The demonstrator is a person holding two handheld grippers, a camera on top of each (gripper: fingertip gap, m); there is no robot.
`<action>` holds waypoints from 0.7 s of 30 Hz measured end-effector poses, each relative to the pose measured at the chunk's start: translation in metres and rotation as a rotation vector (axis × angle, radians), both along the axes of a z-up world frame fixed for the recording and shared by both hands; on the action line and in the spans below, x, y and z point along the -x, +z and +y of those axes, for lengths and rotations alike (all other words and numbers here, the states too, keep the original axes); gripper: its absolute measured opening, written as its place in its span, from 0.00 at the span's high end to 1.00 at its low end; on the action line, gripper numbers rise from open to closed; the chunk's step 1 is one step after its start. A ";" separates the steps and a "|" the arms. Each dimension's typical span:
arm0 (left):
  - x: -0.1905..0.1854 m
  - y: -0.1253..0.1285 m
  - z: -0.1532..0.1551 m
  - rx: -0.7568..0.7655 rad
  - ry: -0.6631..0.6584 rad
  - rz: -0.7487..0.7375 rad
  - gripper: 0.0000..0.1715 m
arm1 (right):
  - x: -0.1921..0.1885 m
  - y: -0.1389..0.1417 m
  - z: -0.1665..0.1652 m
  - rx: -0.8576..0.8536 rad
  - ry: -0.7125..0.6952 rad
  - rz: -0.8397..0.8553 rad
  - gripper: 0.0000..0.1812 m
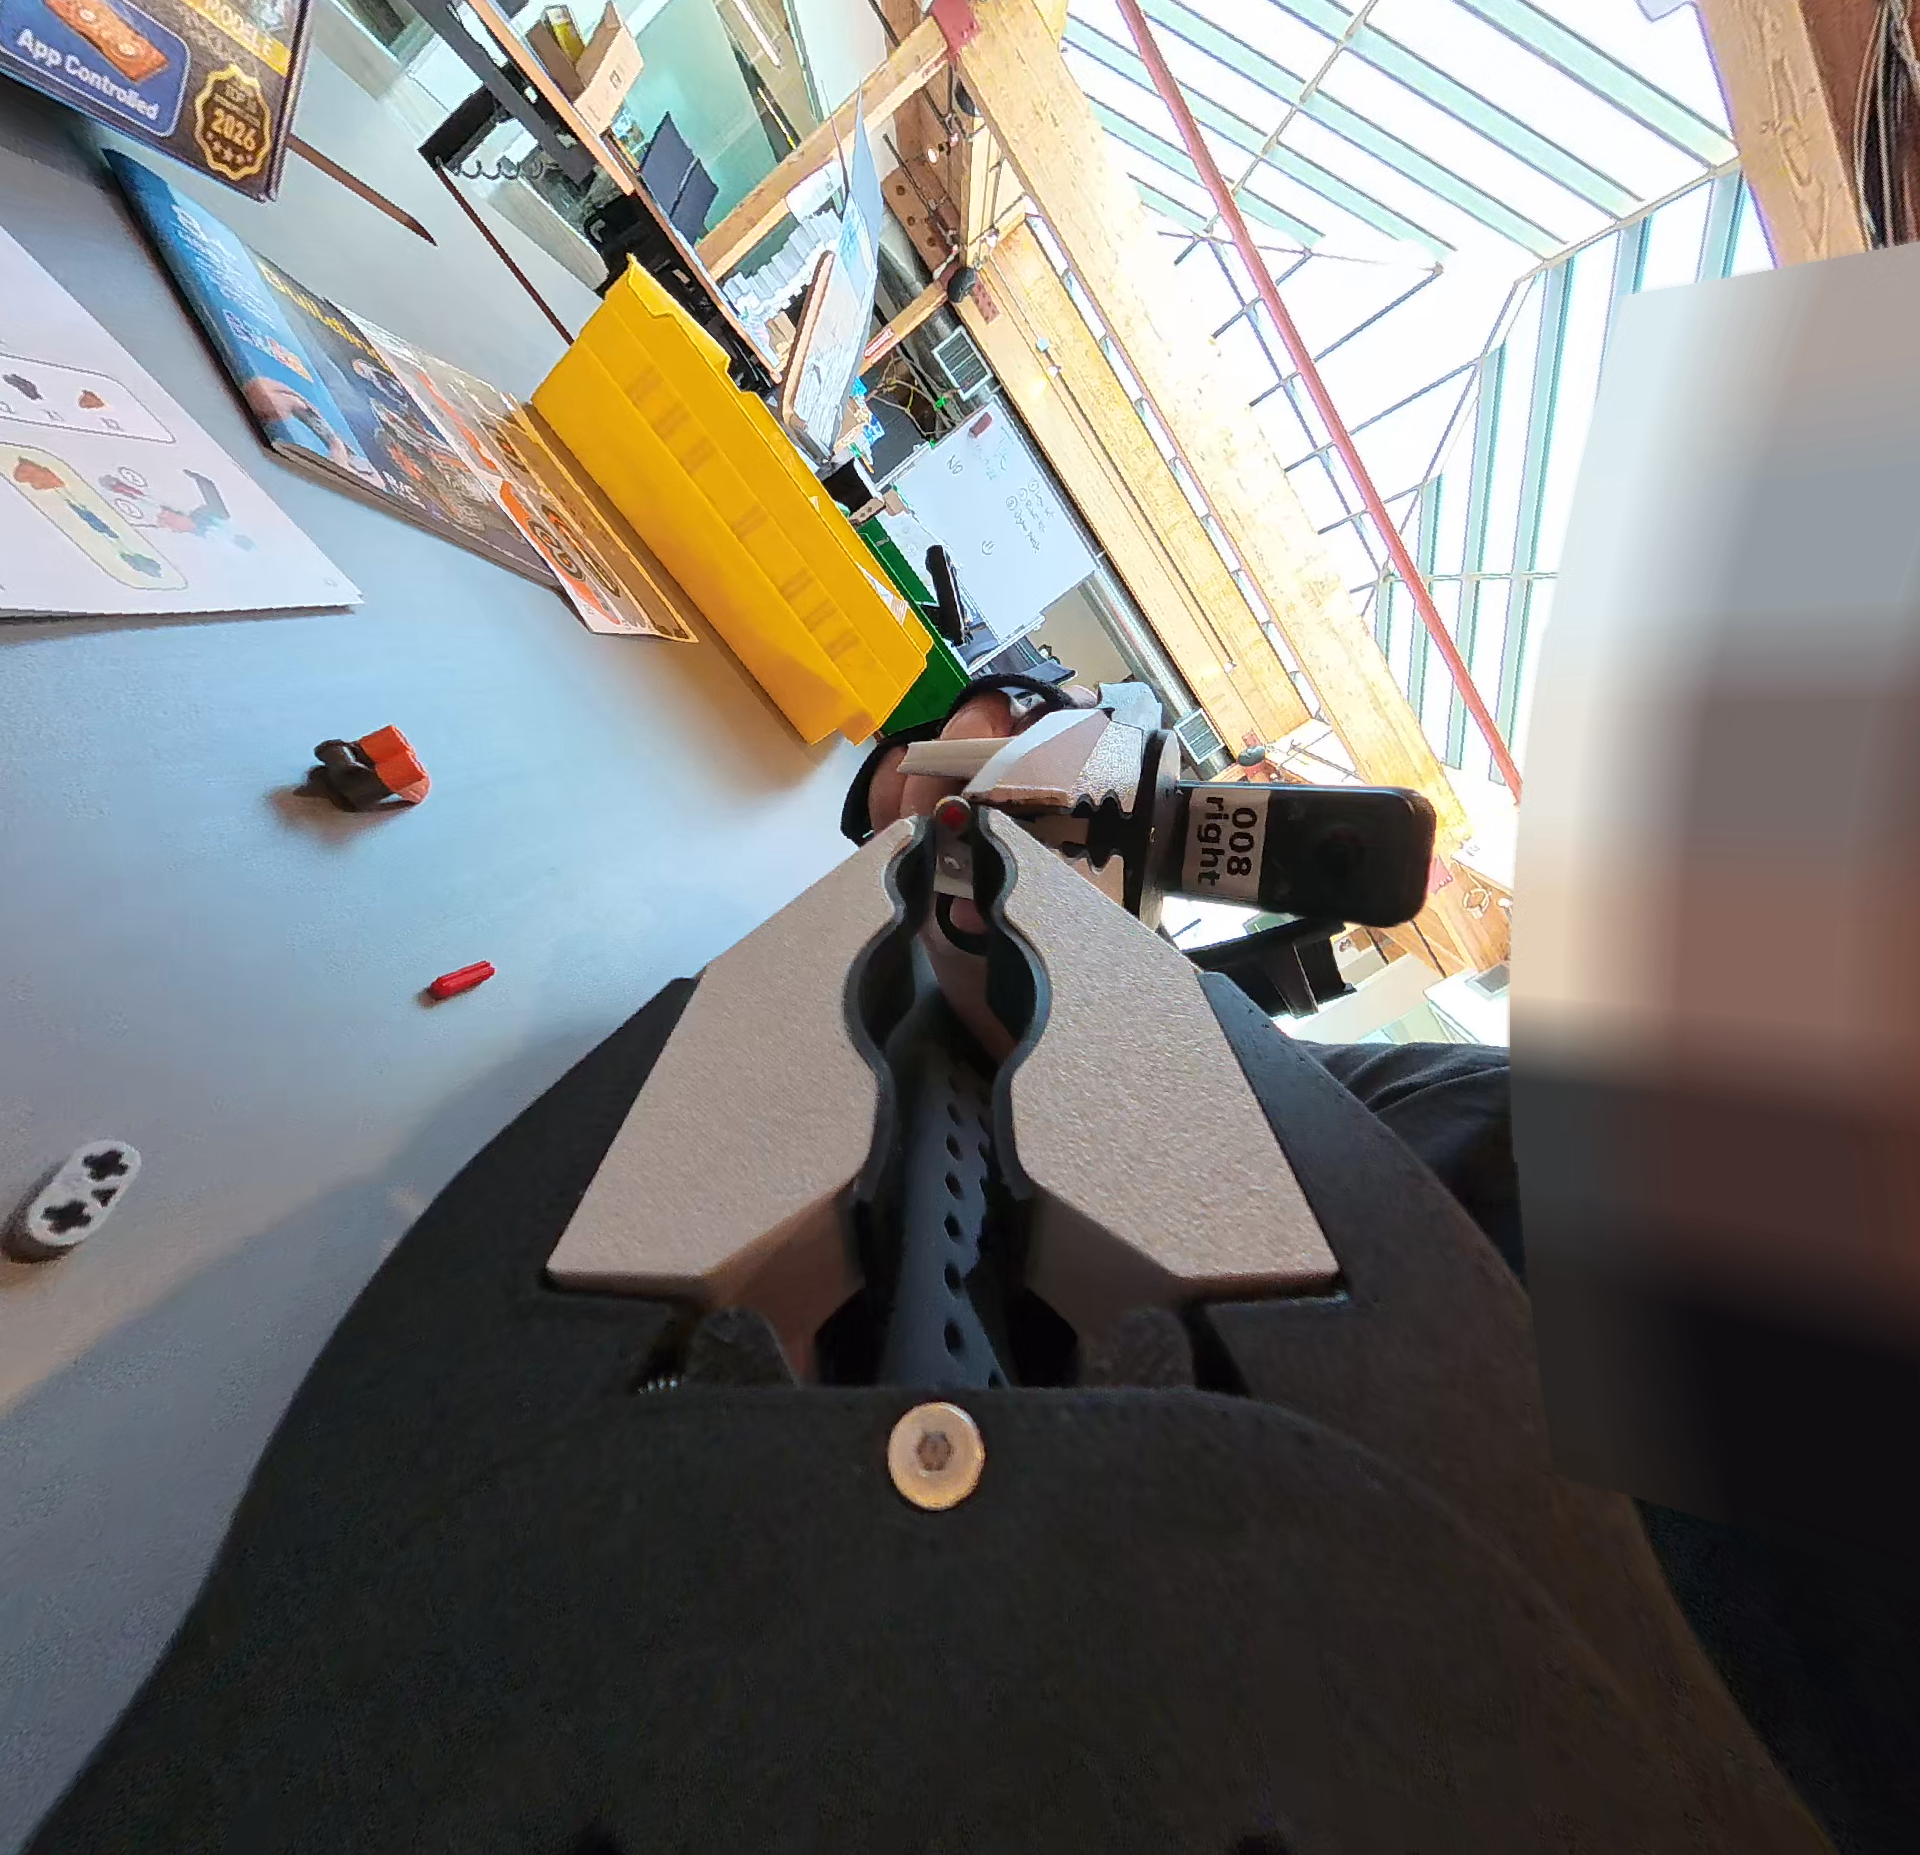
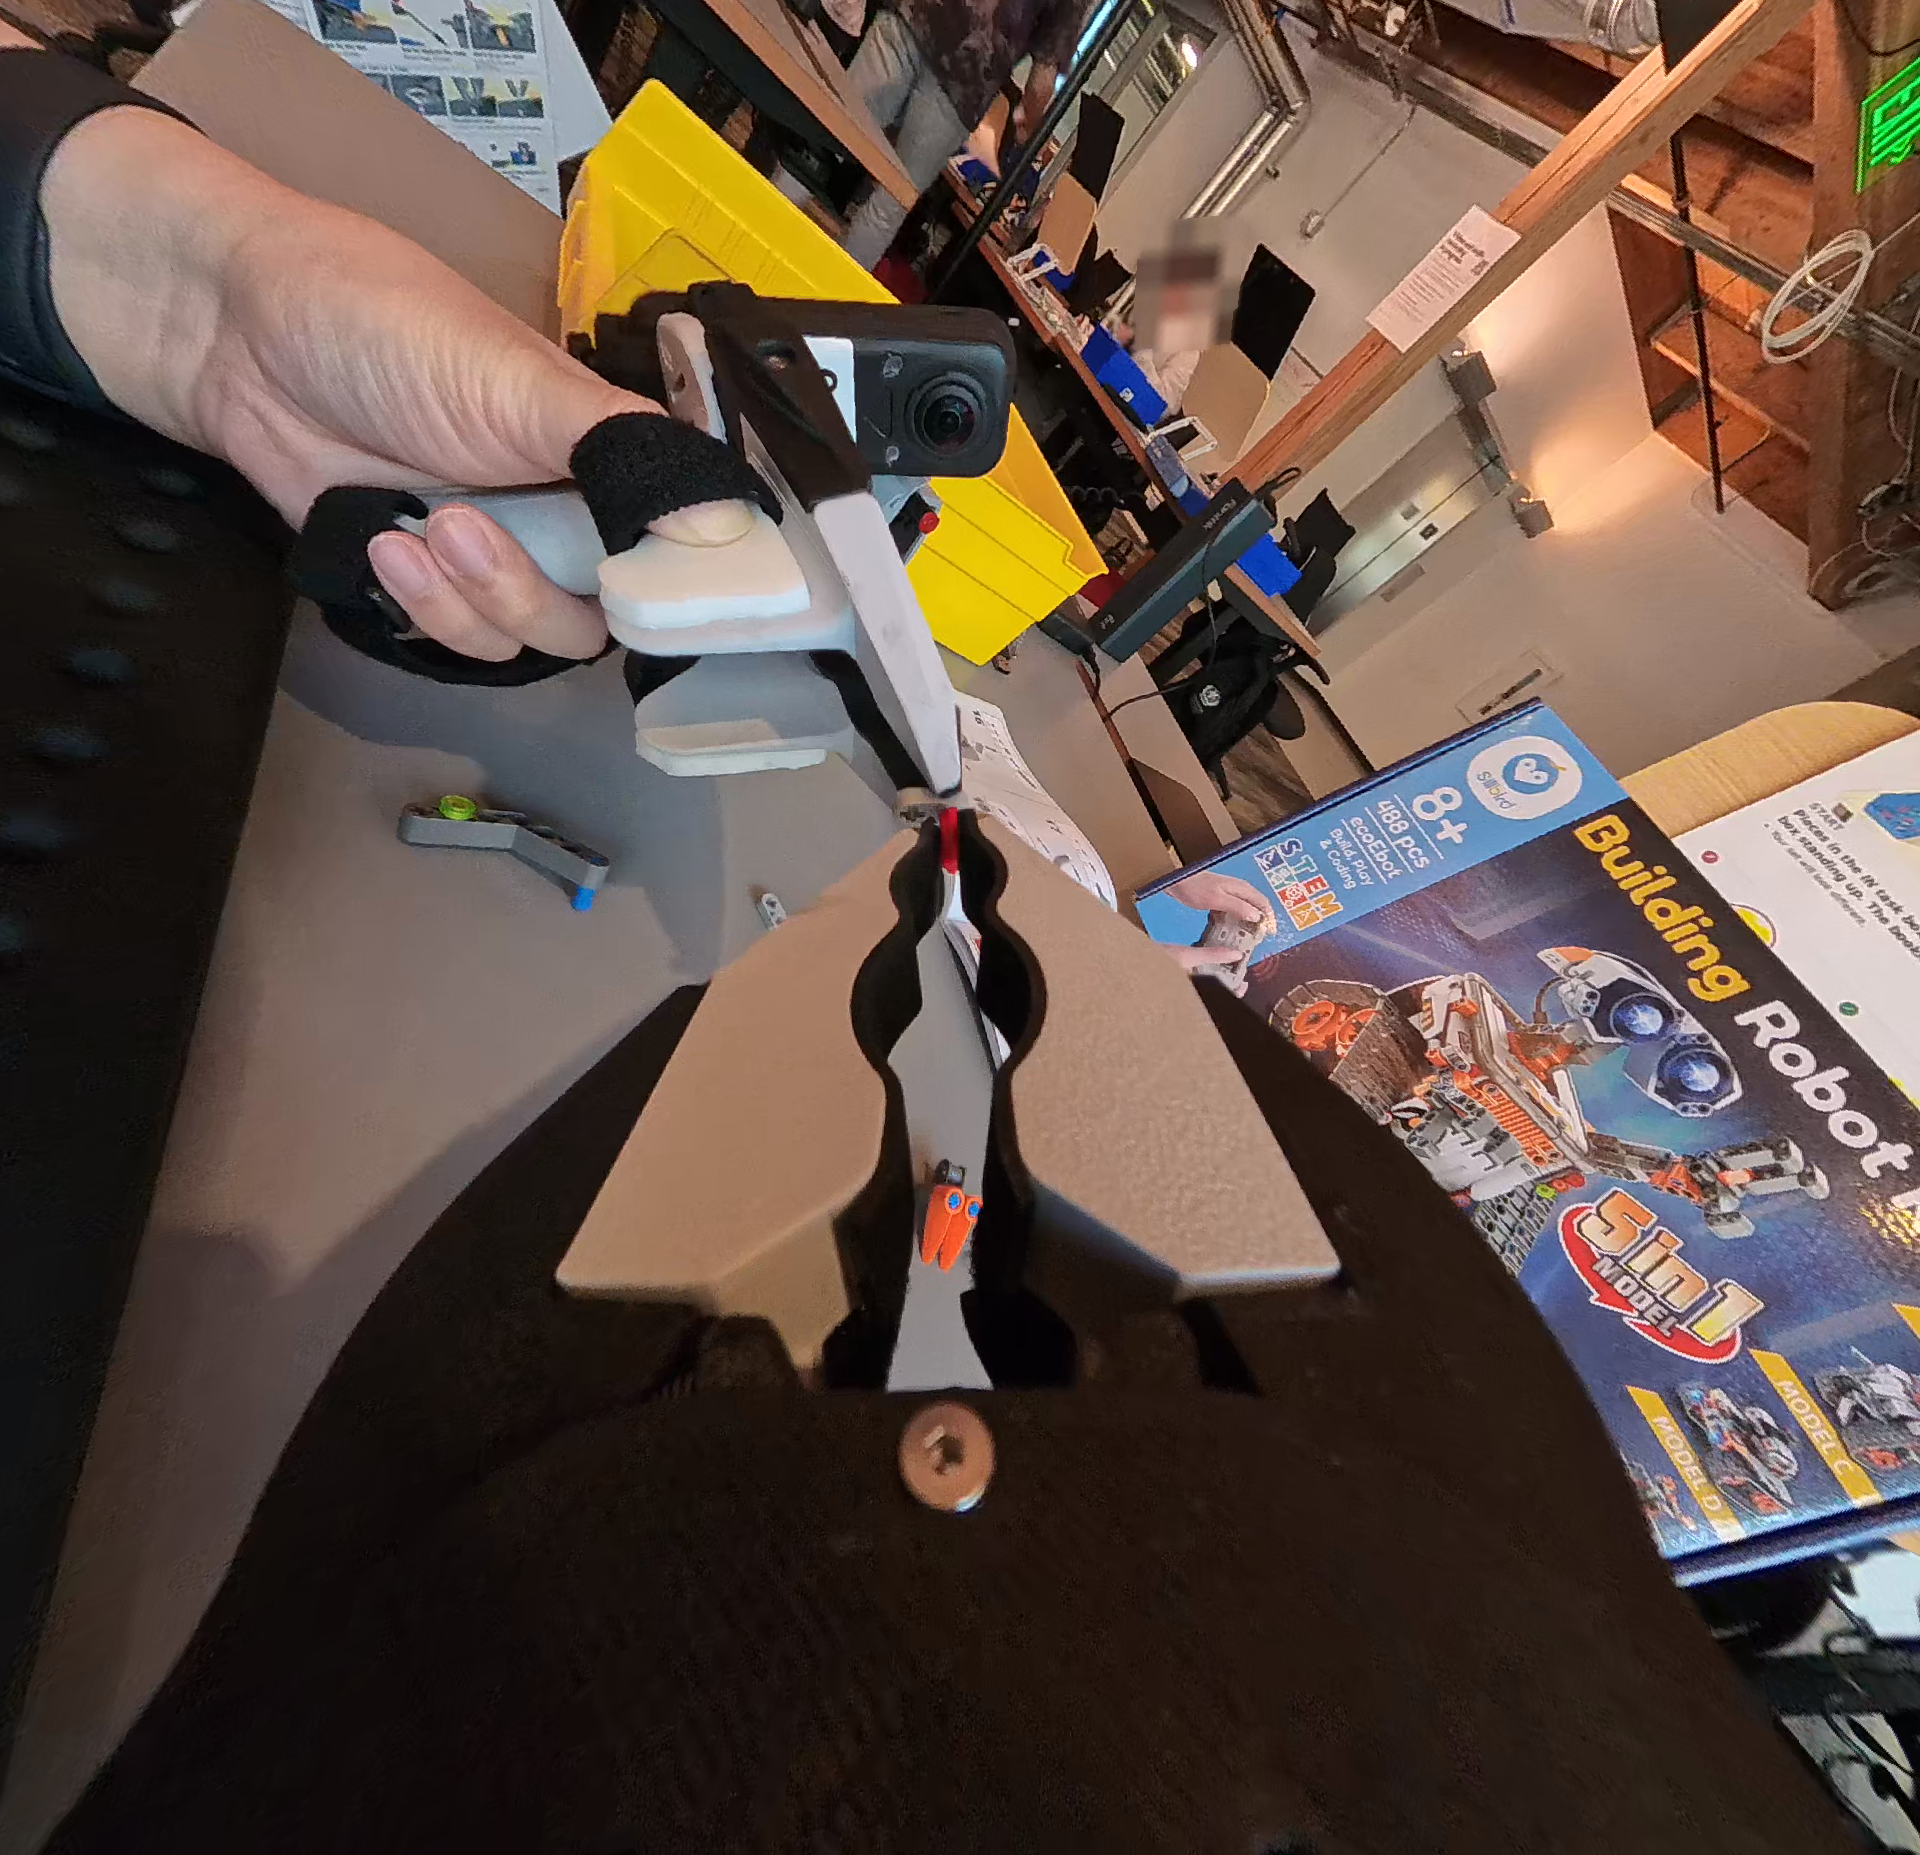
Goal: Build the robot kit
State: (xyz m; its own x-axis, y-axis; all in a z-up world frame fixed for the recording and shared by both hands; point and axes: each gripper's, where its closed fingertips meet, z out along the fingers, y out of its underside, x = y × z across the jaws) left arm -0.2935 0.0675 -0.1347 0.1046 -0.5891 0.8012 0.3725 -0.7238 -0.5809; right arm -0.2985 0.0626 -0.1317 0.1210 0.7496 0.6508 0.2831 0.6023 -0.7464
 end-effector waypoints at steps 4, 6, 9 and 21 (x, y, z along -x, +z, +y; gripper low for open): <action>-0.002 0.004 -0.002 -0.007 -0.016 -0.018 0.97 | -0.002 0.006 -0.004 -0.013 0.029 0.021 0.98; -0.002 0.004 -0.002 -0.004 -0.020 -0.019 0.97 | -0.002 0.006 -0.006 -0.026 0.040 0.025 1.00; -0.003 0.002 -0.002 0.000 -0.023 -0.011 0.98 | -0.002 0.007 -0.006 -0.026 0.042 0.027 1.00; 0.009 0.005 0.001 -0.066 0.042 0.053 0.97 | -0.043 -0.016 0.059 0.398 -0.055 -0.070 0.98</action>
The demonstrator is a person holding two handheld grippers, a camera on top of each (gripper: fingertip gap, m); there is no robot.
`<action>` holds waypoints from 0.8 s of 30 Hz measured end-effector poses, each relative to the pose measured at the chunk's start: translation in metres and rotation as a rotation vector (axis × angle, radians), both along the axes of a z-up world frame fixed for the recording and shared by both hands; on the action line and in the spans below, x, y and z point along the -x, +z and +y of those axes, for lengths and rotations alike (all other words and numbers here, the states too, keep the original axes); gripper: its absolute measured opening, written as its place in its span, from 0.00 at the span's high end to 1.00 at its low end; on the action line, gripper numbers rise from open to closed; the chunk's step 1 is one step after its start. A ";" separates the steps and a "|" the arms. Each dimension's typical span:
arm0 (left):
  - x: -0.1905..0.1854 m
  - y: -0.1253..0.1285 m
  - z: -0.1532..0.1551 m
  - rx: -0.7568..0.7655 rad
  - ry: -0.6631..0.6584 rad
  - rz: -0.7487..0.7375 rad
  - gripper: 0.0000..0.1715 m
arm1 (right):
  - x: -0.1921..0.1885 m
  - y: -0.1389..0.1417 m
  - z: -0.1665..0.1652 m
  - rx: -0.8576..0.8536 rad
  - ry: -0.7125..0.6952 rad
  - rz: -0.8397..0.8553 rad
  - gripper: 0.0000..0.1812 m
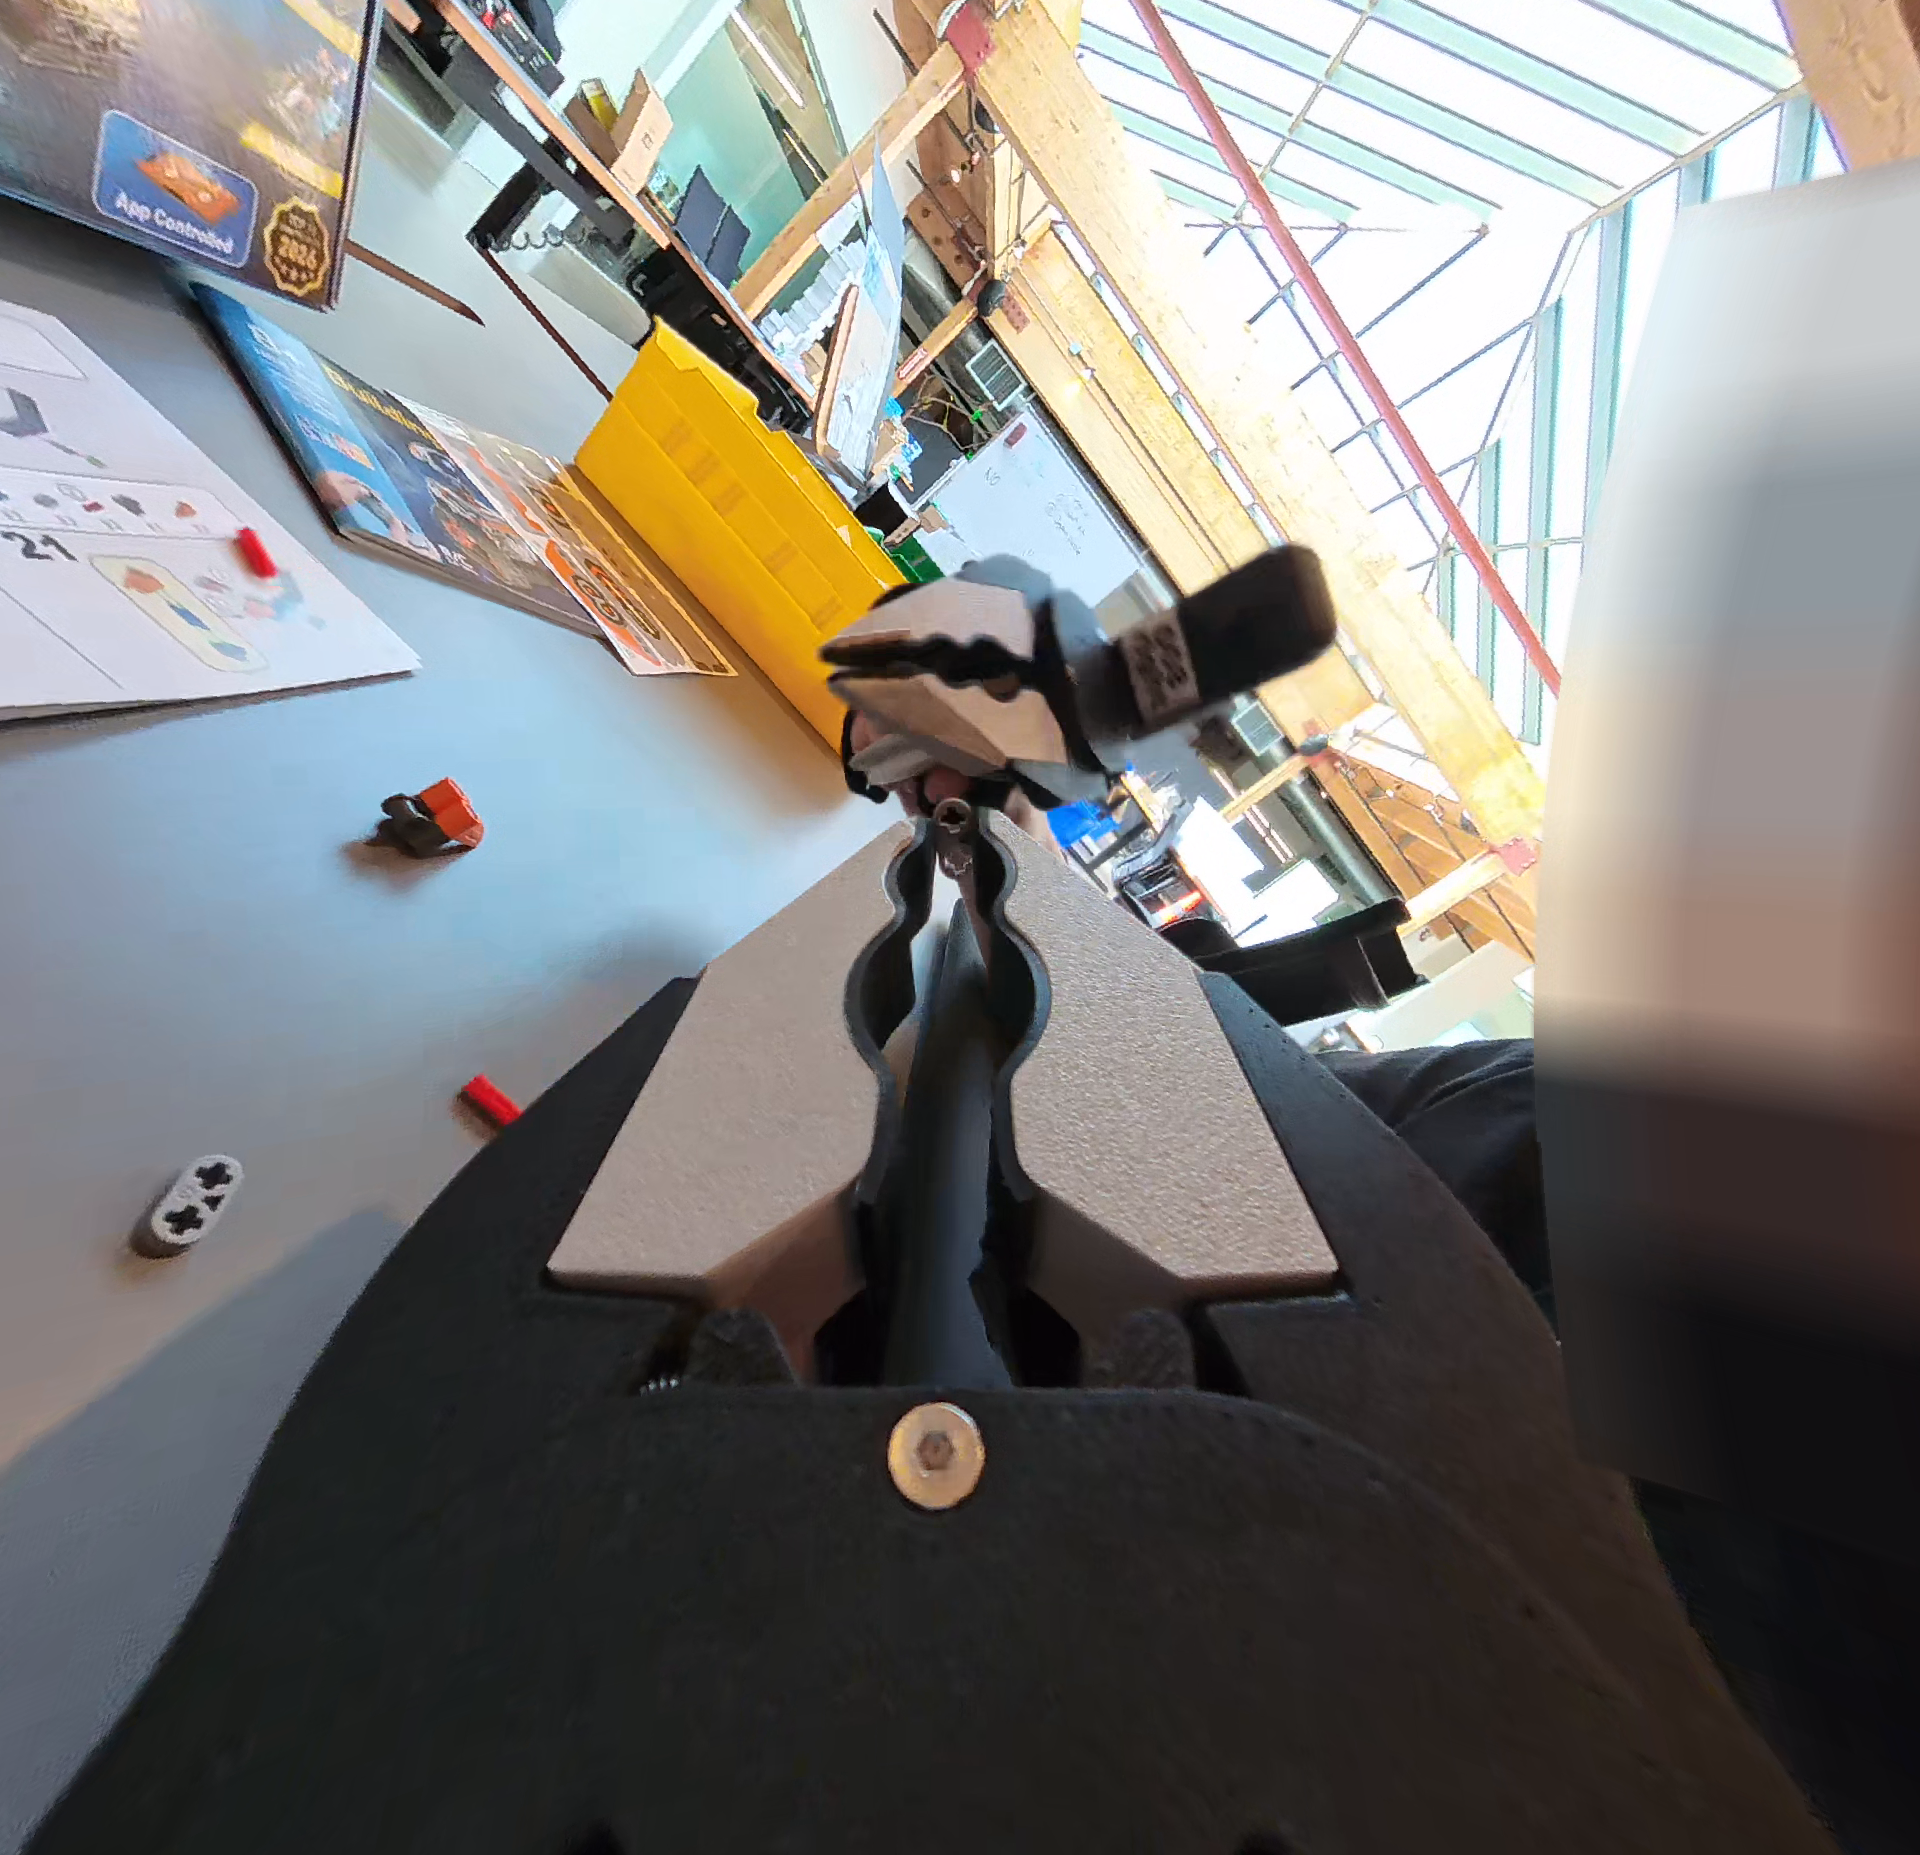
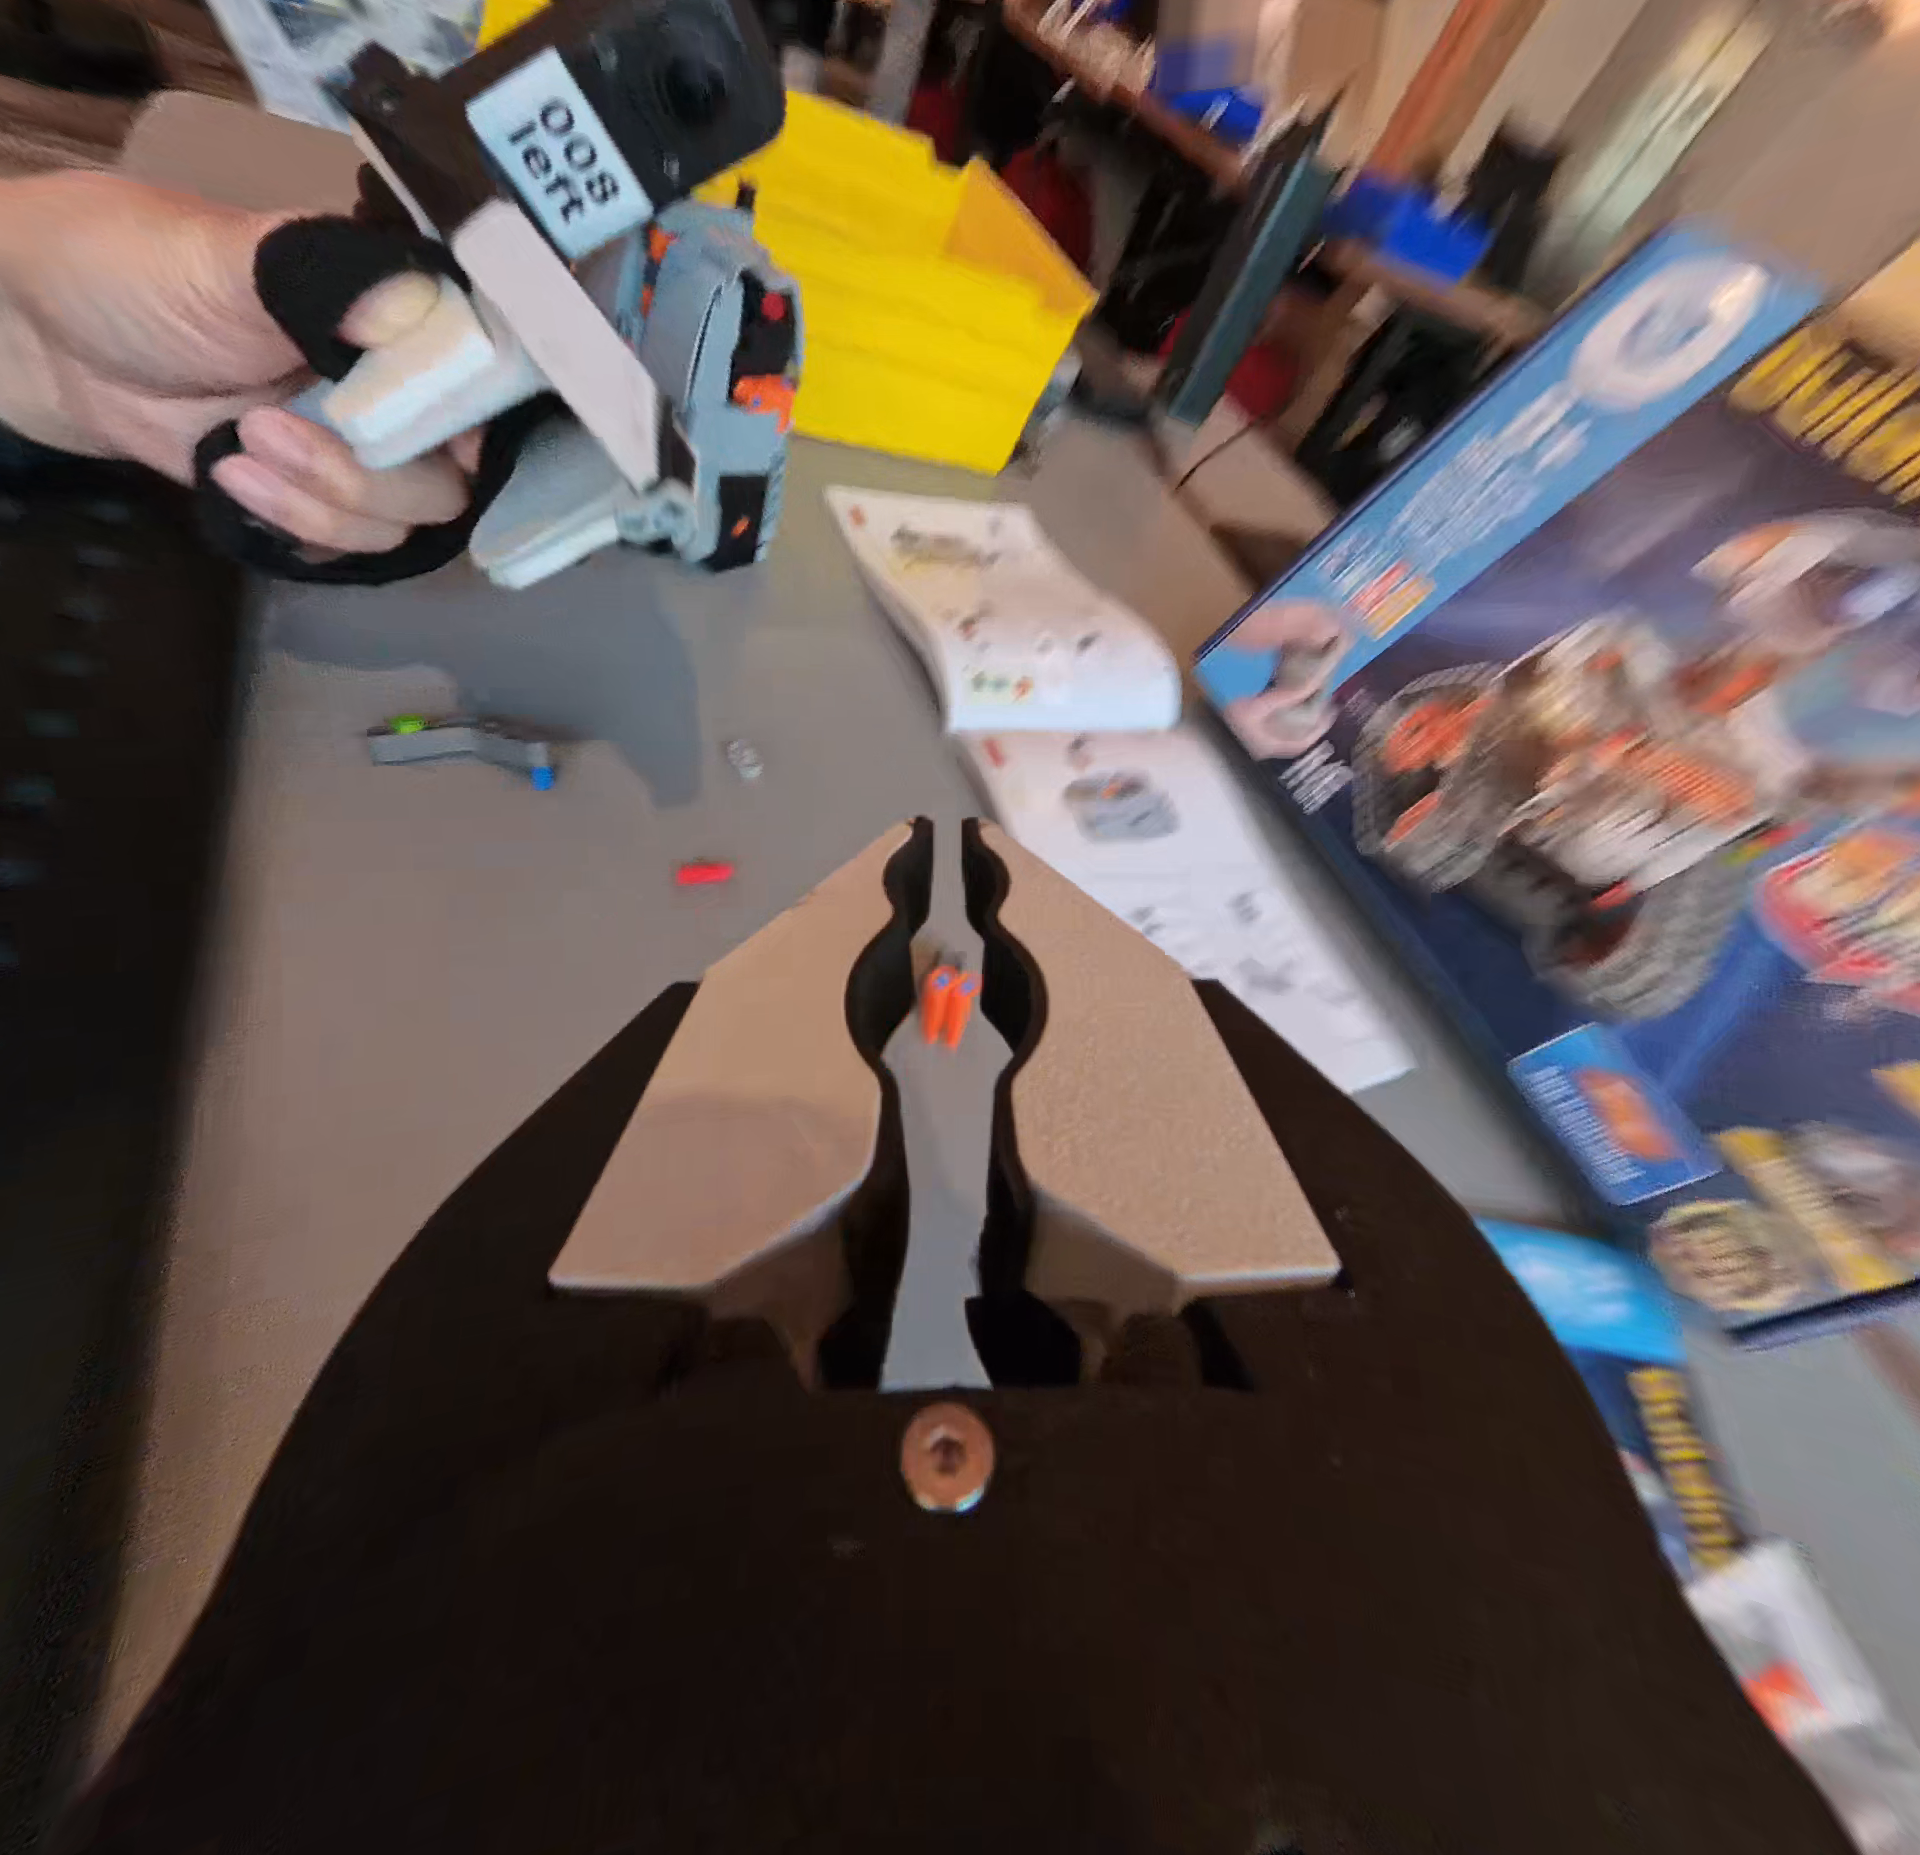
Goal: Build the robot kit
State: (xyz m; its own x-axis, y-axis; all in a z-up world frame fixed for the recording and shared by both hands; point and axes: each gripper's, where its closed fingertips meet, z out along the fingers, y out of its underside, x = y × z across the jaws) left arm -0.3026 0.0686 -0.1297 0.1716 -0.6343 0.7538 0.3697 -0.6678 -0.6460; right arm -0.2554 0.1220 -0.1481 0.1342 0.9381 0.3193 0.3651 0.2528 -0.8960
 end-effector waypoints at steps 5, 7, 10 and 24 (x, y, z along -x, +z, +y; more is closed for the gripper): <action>-0.002 0.002 -0.004 -0.030 -0.006 0.026 0.97 | -0.020 -0.058 0.034 0.112 -0.142 -0.274 0.93; 0.000 0.005 -0.004 -0.042 0.003 0.017 0.97 | -0.034 -0.058 0.048 0.108 -0.194 -0.283 0.94; 0.005 0.008 -0.004 -0.057 0.026 0.018 0.97 | -0.051 -0.048 0.068 0.203 -0.270 -0.179 0.94; 0.002 0.004 -0.002 -0.049 0.019 0.040 0.97 | 0.010 -0.085 0.130 0.300 -0.169 -0.237 0.82</action>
